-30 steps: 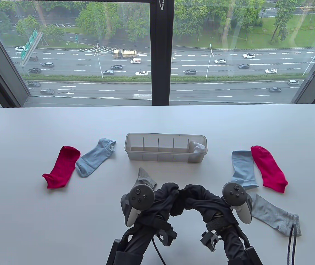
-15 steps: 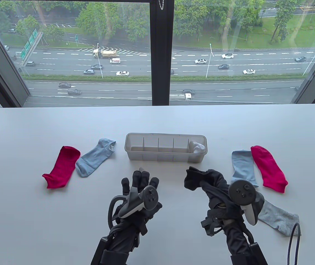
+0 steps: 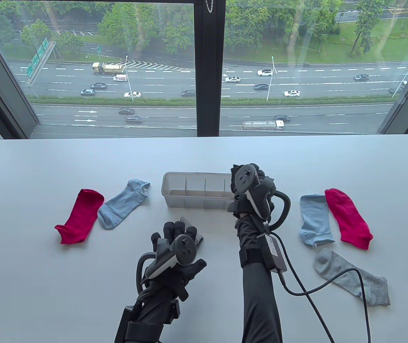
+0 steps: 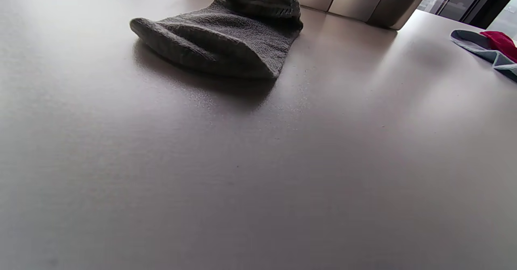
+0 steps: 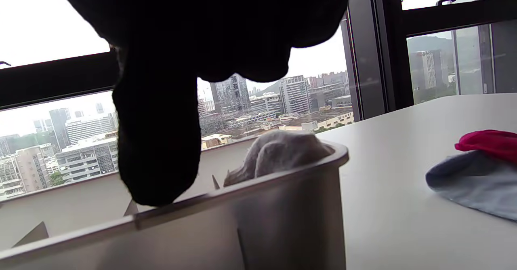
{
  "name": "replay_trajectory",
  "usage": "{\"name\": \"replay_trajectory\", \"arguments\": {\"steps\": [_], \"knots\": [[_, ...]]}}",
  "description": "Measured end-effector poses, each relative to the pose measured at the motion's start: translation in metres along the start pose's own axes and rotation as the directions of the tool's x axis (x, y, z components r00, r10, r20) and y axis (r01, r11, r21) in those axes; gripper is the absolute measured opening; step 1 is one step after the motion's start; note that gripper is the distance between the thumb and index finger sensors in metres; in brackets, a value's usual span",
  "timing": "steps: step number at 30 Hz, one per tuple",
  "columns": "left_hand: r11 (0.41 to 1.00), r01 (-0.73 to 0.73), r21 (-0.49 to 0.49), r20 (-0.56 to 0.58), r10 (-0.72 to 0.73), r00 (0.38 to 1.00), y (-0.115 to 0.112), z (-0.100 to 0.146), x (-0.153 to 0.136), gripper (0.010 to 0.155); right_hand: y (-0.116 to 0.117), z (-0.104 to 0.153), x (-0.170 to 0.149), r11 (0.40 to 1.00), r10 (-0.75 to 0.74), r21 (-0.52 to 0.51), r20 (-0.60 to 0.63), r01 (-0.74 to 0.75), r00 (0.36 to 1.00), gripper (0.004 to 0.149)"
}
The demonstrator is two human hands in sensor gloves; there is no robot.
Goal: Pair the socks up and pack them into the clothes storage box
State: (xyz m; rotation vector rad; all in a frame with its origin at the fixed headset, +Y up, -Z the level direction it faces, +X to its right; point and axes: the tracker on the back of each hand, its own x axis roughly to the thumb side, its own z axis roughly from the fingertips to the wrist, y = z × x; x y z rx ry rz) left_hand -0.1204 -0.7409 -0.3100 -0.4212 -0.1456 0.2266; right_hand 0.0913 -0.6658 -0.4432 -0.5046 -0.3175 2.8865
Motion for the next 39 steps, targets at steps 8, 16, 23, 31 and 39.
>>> {"name": "replay_trajectory", "arguments": {"steps": [8,16,23,31,39], "knots": [[0.998,-0.062,0.005,-0.035,0.062,0.997,0.004,-0.001,-0.012,0.085,0.045,-0.005,0.015,0.962,0.246,0.113,0.033,-0.249,0.969,0.047],[0.996,-0.091,0.001,-0.067,0.091,0.994,0.006,-0.001,-0.019,0.087,0.004,0.022,0.005,0.99,-0.015,0.142,0.256,-0.023,0.967,0.062],[0.995,-0.1,0.015,-0.108,0.101,0.989,0.006,0.004,-0.027,0.088,-0.023,0.099,-0.047,0.95,-0.234,0.294,0.437,0.108,0.869,0.068],[0.993,-0.117,0.019,-0.087,0.118,0.989,0.011,0.007,-0.022,0.086,0.013,0.137,-0.097,0.923,-0.078,0.364,0.499,-0.128,0.863,0.07],[0.991,-0.129,0.025,-0.119,0.131,0.984,0.021,-0.012,-0.02,0.079,0.01,0.139,-0.093,0.924,-0.142,0.377,0.499,-0.066,0.855,0.07]]}}
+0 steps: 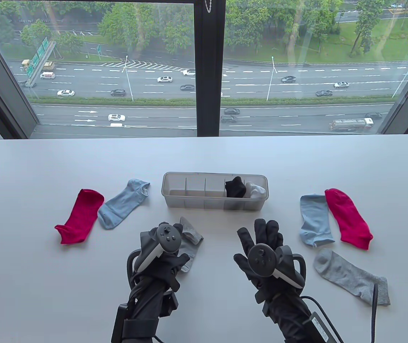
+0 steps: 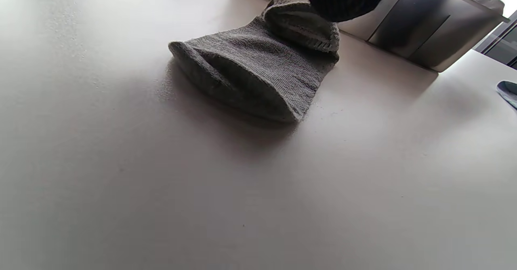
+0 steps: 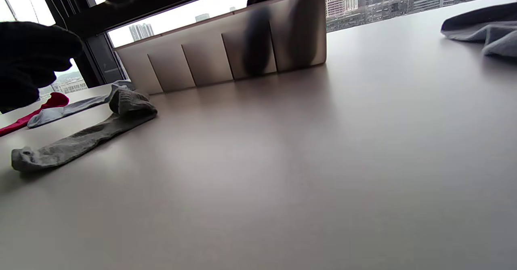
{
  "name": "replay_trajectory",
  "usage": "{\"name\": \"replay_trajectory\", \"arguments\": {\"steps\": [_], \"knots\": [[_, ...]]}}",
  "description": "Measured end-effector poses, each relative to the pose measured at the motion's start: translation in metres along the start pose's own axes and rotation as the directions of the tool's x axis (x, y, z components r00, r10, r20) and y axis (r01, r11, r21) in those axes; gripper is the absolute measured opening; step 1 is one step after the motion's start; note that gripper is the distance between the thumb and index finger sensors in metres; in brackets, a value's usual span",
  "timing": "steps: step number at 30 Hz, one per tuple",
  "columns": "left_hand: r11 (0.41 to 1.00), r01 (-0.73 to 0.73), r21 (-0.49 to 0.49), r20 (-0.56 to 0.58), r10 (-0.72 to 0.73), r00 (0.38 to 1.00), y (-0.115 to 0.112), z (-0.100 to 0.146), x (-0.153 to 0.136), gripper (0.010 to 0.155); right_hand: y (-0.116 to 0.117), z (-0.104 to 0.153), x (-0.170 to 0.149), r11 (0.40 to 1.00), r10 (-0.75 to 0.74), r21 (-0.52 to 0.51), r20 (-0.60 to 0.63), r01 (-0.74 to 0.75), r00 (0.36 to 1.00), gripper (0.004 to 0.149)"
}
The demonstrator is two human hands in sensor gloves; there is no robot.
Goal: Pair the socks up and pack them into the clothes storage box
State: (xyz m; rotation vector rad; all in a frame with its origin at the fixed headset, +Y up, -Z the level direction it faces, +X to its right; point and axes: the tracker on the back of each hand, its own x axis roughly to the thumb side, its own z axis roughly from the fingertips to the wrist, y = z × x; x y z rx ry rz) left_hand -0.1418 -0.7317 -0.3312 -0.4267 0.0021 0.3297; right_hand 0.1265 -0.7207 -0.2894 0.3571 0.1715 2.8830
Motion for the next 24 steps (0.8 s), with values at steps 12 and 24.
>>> {"name": "replay_trajectory", "arguments": {"steps": [12,24], "knots": [[0.952,0.303,-0.039,-0.021,-0.304,0.952,-0.008,-0.071,0.034,0.053,-0.005,-0.001,-0.004,1.0,0.014,-0.017,0.004,-0.014,1.0,0.071],[0.992,0.129,0.003,0.278,-0.125,0.952,0.022,0.001,0.068,0.042,-0.001,-0.002,0.006,0.902,-0.419,0.141,0.07,0.407,0.905,0.089]]}}
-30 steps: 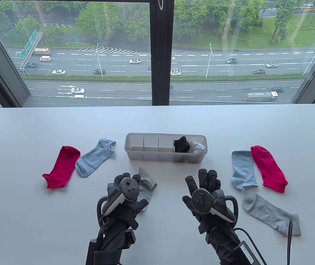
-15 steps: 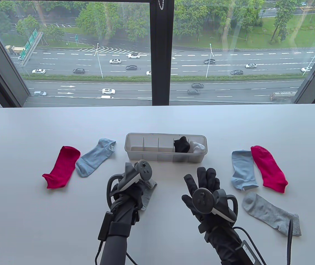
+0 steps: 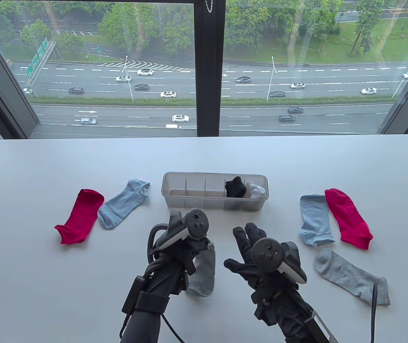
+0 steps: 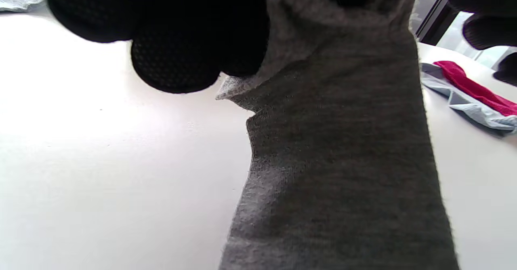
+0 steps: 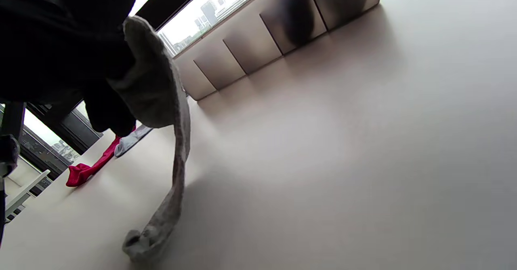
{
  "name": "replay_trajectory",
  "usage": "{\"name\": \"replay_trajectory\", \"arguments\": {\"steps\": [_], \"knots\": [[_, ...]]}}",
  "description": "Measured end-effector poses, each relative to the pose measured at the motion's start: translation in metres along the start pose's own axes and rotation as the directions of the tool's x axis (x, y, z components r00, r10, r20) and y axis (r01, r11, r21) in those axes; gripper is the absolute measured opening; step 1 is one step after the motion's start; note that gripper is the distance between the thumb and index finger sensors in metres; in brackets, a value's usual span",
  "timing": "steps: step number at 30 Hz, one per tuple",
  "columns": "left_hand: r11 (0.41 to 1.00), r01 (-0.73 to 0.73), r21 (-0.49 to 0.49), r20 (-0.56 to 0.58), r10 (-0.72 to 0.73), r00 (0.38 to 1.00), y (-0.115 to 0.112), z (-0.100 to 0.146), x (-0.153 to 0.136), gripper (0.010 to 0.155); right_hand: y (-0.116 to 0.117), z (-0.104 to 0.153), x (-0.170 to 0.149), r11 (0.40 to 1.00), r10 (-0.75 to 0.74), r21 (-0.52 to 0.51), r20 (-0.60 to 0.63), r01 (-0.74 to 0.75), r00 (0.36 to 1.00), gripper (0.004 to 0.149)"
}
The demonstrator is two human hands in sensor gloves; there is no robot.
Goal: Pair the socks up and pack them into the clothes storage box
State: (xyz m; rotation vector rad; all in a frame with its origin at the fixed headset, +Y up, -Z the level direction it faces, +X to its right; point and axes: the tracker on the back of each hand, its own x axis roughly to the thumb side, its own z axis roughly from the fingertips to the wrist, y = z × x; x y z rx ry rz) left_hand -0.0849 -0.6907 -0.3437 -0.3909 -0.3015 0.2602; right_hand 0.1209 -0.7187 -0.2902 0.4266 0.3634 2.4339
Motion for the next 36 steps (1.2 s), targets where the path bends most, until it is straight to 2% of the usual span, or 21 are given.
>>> {"name": "replay_trajectory", "arguments": {"steps": [2,4,5,6,7,9,11,12,14,16,17,18,19,21,22,25,28,30,32,34,36], "knots": [[0.994,-0.09,-0.054,0.066,0.093,0.993,0.001,0.014,0.008,0.042,0.003,0.0,0.002,0.998,-0.059,0.033,0.012,0.059,0.998,0.092],[0.98,-0.179,-0.09,0.114,0.189,0.975,-0.001,0.024,0.013,0.042,0.004,-0.001,0.003,0.999,-0.021,0.046,0.018,0.02,1.0,0.087],[0.967,-0.236,-0.096,0.134,0.247,0.96,-0.002,0.03,0.015,0.042,0.002,-0.001,0.003,1.0,-0.003,0.016,0.033,0.003,0.999,0.077],[0.959,-0.271,-0.085,0.142,0.28,0.949,-0.002,0.034,0.015,0.043,0.002,-0.001,0.002,1.0,-0.013,-0.016,0.038,0.013,0.999,0.057],[0.947,-0.32,-0.038,0.145,0.322,0.936,-0.002,0.04,0.013,0.045,0.001,0.0,0.0,0.996,-0.053,-0.074,0.031,0.055,0.998,0.044],[0.922,-0.38,0.071,0.155,0.366,0.918,0.002,0.049,0.002,0.061,-0.001,0.002,-0.004,0.987,-0.09,-0.136,-0.01,0.088,0.996,0.04],[0.855,-0.494,0.159,0.18,0.467,0.866,0.005,0.055,-0.014,0.071,-0.006,0.003,-0.011,0.983,-0.097,-0.155,-0.013,0.094,0.995,0.04],[0.829,-0.544,0.13,0.204,0.515,0.833,0.003,0.056,-0.019,0.077,-0.008,0.003,-0.013,0.98,-0.131,-0.153,-0.008,0.128,0.991,0.04],[0.809,-0.588,-0.007,0.177,0.58,0.795,-0.006,0.054,-0.024,0.087,-0.008,0.004,-0.016,0.951,-0.279,-0.136,0.003,0.277,0.96,0.04],[0.821,-0.554,-0.137,0.119,0.569,0.814,-0.017,0.048,-0.021,0.091,-0.005,0.002,-0.017,0.898,-0.435,-0.061,0.027,0.436,0.9,0.04],[0.827,-0.542,-0.149,0.139,0.561,0.816,-0.02,0.046,-0.019,0.09,-0.004,0.001,-0.017,0.876,-0.48,-0.02,0.036,0.481,0.876,0.041],[0.821,-0.561,-0.108,0.195,0.571,0.797,-0.023,0.043,-0.016,0.086,0.0,0.0,-0.016,0.848,-0.529,0.033,0.036,0.528,0.848,0.042],[0.801,-0.594,-0.067,0.223,0.593,0.774,-0.023,0.042,-0.014,0.072,0.002,0.0,-0.015,0.837,-0.547,0.055,0.029,0.545,0.837,0.042],[0.71,-0.698,0.087,0.264,0.659,0.704,-0.021,0.047,-0.014,0.044,0.008,-0.001,-0.013,0.828,-0.557,0.078,-0.012,0.556,0.831,0.045],[0.659,-0.737,0.148,0.295,0.682,0.669,-0.018,0.049,-0.013,0.042,0.01,-0.002,-0.011,0.838,-0.54,0.073,-0.034,0.541,0.841,0.046],[0.686,-0.689,0.234,0.306,0.62,0.722,-0.013,0.055,-0.016,0.041,0.005,-0.002,-0.01,0.904,-0.427,0.026,-0.017,0.427,0.904,0.042],[0.727,-0.658,0.196,0.269,0.605,0.749,-0.015,0.052,-0.015,0.042,0.002,-0.001,-0.009,0.892,-0.45,0.038,-0.008,0.45,0.893,0.041],[0.773,-0.585,0.246,0.186,0.555,0.811,-0.022,0.045,-0.015,0.042,0.009,-0.004,-0.013,0.874,-0.476,0.066,-0.085,0.481,0.876,0.04],[0.826,-0.492,0.275,0.125,0.476,0.87,-0.037,0.034,-0.015,0.044,0.021,-0.009,-0.023,0.902,-0.41,0.053,-0.207,0.428,0.888,0.042],[0.9,-0.402,0.167,0.05,0.4,0.915,-0.052,0.022,-0.015,0.064,0.027,-0.011,-0.032,0.944,-0.313,0.012,-0.286,0.33,0.906,0.06],[0.938,-0.321,0.134,-0.047,0.329,0.943,-0.052,0.02,-0.017,0.078,0.021,-0.007,-0.03,0.97,-0.243,-0.067,-0.297,0.234,0.923,0.075]]}}
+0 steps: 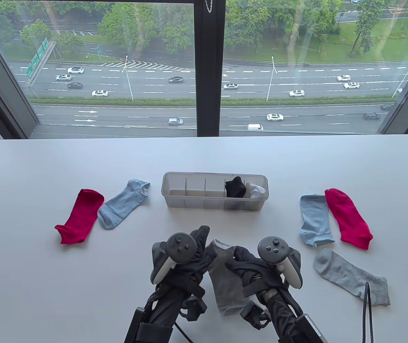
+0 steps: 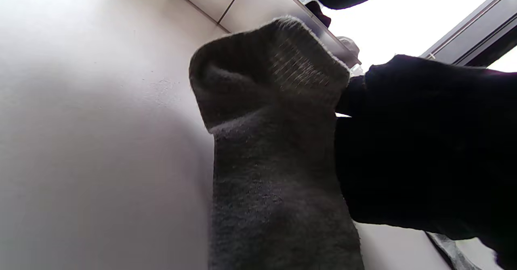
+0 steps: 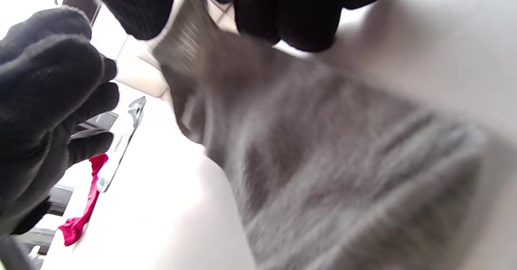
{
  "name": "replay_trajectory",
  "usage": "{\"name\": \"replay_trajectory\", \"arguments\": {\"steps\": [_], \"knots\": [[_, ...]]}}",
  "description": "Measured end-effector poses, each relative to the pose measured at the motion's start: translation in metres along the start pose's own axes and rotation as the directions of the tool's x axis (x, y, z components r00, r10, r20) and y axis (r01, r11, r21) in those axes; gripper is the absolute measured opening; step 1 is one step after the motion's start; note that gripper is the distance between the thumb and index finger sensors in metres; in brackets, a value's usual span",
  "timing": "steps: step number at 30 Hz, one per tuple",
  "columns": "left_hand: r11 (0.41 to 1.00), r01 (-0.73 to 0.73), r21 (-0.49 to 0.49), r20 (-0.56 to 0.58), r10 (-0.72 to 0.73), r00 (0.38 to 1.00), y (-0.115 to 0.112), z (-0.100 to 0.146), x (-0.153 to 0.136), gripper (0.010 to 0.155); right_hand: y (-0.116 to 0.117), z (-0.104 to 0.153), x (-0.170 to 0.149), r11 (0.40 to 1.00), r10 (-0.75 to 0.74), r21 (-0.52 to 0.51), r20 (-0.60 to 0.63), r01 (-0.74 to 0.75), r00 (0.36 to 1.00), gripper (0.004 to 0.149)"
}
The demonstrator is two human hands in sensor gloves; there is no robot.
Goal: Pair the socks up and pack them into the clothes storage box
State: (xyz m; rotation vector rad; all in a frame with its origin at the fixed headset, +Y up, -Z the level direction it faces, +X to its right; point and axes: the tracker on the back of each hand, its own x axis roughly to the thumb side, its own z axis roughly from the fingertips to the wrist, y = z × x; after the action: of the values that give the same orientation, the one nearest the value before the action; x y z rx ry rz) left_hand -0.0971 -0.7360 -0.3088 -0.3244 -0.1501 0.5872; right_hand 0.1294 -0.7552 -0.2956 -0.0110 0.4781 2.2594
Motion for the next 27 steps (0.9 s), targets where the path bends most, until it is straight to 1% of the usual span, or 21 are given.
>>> {"name": "replay_trajectory", "arguments": {"steps": [1,2,3,4,5,6,7,9,10,12,14,15,17,19,21,22,23,24,25,26,27], "knots": [[0.999,0.055,0.002,-0.027,-0.055,0.998,0.003,0.001,-0.001,0.08,-0.005,0.004,0.004,0.993,0.066,-0.1,0.01,-0.065,0.998,0.077],[0.994,0.106,0.008,-0.03,-0.106,0.994,0.005,0.002,-0.003,0.082,-0.009,0.008,0.008,0.971,0.16,-0.187,0.044,-0.149,0.986,0.077],[0.99,0.14,0.008,-0.039,-0.139,0.99,0.006,0.003,-0.004,0.082,-0.012,0.009,0.012,0.951,0.238,-0.223,0.086,-0.215,0.967,0.074],[0.981,0.195,-0.001,-0.063,-0.195,0.979,0.007,0.004,-0.006,0.083,-0.013,0.01,0.018,0.925,0.353,-0.208,0.16,-0.318,0.922,0.068],[0.968,0.248,-0.023,-0.088,-0.249,0.964,0.007,0.005,-0.008,0.084,-0.011,0.009,0.024,0.894,0.447,-0.128,0.246,-0.429,0.86,0.061],[0.958,0.285,-0.037,-0.105,-0.287,0.952,0.007,0.006,-0.009,0.085,-0.006,0.009,0.026,0.862,0.494,-0.049,0.296,-0.504,0.817,0.057],[0.943,0.329,-0.046,-0.125,-0.332,0.935,0.007,0.007,-0.011,0.087,0.004,0.007,0.028,0.822,0.524,0.056,0.313,-0.567,0.792,0.055],[0.923,0.383,-0.046,-0.148,-0.385,0.911,0.007,0.008,-0.013,0.088,0.023,0.003,0.027,0.79,0.555,0.117,0.283,-0.602,0.783,0.052],[0.917,0.396,-0.054,-0.148,-0.399,0.905,0.007,0.009,-0.013,0.088,0.031,-0.001,0.025,0.768,0.568,0.169,0.266,-0.618,0.778,0.053],[0.911,0.405,-0.073,-0.155,-0.412,0.898,0.006,0.009,-0.013,0.089,0.039,-0.006,0.024,0.762,0.575,0.2,0.229,-0.616,0.785,0.056],[0.906,0.413,-0.088,-0.151,-0.422,0.894,0.004,0.008,-0.012,0.089,0.04,-0.009,0.022,0.772,0.559,0.221,0.21,-0.596,0.802,0.06],[0.905,0.417,-0.091,-0.149,-0.426,0.892,0.003,0.008,-0.012,0.089,0.036,-0.008,0.021,0.794,0.54,0.198,0.206,-0.575,0.816,0.061],[0.904,0.416,-0.098,-0.148,-0.426,0.892,0.002,0.008,-0.012,0.089,0.024,-0.006,0.019,0.829,0.532,0.087,0.185,-0.553,0.826,0.062],[0.907,0.413,-0.085,-0.152,-0.421,0.894,0.003,0.009,-0.013,0.089,0.002,-0.002,0.012,0.838,0.546,-0.08,0.129,-0.54,0.828,0.061],[0.912,0.403,-0.074,-0.146,-0.41,0.9,0.003,0.009,-0.014,0.088,-0.015,0.001,0.005,0.818,0.565,-0.167,0.061,-0.55,0.823,0.06],[0.913,0.399,-0.079,-0.146,-0.407,0.902,0.003,0.01,-0.014,0.088,-0.028,0.004,-0.001,0.8,0.573,-0.207,-0.01,-0.563,0.819,0.061],[0.914,0.398,-0.078,-0.145,-0.406,0.902,0.003,0.01,-0.014,0.088,-0.037,0.006,-0.005,0.788,0.572,-0.23,-0.072,-0.571,0.817,0.061],[0.916,0.394,-0.075,-0.142,-0.401,0.905,0.004,0.01,-0.014,0.088,-0.049,0.009,-0.01,0.772,0.562,-0.248,-0.166,-0.585,0.811,0.061],[0.917,0.391,-0.074,-0.141,-0.398,0.907,0.004,0.01,-0.015,0.088,-0.061,0.012,-0.019,0.761,0.534,-0.237,-0.302,-0.604,0.79,0.063],[0.918,0.39,-0.074,-0.141,-0.397,0.907,0.004,0.01,-0.015,0.088,-0.067,0.014,-0.024,0.756,0.517,-0.225,-0.369,-0.614,0.772,0.066],[0.918,0.389,-0.074,-0.14,-0.396,0.908,0.004,0.01,-0.015,0.089,-0.077,0.016,-0.036,0.752,0.495,-0.186,-0.473,-0.632,0.729,0.07]]}}
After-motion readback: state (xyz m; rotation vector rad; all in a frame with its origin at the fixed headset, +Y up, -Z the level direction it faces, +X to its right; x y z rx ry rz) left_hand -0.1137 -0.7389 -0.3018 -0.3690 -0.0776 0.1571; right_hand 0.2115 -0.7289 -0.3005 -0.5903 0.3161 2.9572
